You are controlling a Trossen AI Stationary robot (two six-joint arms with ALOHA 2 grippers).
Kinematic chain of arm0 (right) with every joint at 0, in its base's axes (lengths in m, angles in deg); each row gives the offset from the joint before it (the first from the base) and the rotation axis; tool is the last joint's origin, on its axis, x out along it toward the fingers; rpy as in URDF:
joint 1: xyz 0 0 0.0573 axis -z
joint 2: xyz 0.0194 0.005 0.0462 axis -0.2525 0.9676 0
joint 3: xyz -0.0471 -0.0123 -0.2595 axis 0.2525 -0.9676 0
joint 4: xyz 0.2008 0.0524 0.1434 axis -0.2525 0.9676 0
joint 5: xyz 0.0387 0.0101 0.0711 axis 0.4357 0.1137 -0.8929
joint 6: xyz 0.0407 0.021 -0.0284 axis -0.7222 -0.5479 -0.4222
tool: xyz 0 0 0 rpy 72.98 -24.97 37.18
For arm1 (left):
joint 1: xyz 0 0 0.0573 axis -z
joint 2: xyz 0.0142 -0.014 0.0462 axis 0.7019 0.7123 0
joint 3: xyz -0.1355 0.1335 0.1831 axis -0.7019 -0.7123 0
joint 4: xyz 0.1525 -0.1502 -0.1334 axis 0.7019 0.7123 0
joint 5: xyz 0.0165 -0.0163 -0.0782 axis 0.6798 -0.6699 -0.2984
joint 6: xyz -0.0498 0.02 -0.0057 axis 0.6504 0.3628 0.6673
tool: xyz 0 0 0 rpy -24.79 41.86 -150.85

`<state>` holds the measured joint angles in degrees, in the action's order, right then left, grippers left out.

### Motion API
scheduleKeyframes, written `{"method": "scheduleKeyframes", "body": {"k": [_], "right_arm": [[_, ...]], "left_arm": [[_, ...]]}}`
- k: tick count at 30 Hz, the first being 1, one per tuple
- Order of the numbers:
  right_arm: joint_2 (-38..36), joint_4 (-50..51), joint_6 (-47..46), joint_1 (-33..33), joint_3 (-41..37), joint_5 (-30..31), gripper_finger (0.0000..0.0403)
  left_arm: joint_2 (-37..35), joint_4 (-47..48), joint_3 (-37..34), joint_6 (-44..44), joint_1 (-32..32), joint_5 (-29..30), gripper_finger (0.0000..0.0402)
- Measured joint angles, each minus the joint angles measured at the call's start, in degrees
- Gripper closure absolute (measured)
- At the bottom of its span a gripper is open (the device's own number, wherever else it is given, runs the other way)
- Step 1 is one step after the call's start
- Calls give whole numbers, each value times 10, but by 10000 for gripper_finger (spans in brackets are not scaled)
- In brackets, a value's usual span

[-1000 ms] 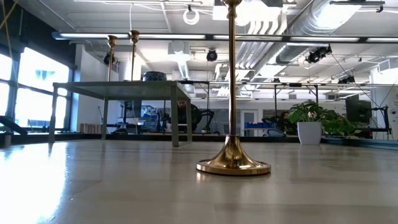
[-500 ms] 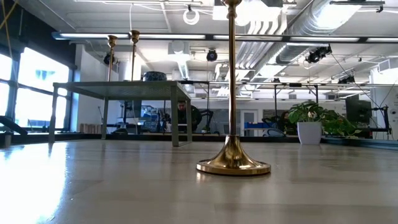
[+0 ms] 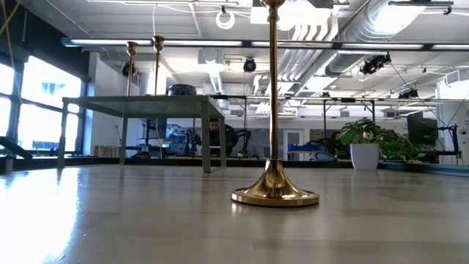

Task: Pick & Place candle stick holders
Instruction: Put the right blue patterned round candle on the shelf

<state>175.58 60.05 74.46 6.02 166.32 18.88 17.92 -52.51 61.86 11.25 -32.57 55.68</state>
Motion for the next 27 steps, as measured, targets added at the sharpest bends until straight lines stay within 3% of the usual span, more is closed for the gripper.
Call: {"method": "scheduleKeyframes", "body": {"k": [17, 27], "right_arm": [[0, 0, -1, -1, 0, 0, 112], [0, 0, -1, -1, 0, 0, 112]], "left_arm": [[-1, -5, 0, 1, 0, 0, 247], [-2, -29, 0, 68, 0, 0, 247]]}}
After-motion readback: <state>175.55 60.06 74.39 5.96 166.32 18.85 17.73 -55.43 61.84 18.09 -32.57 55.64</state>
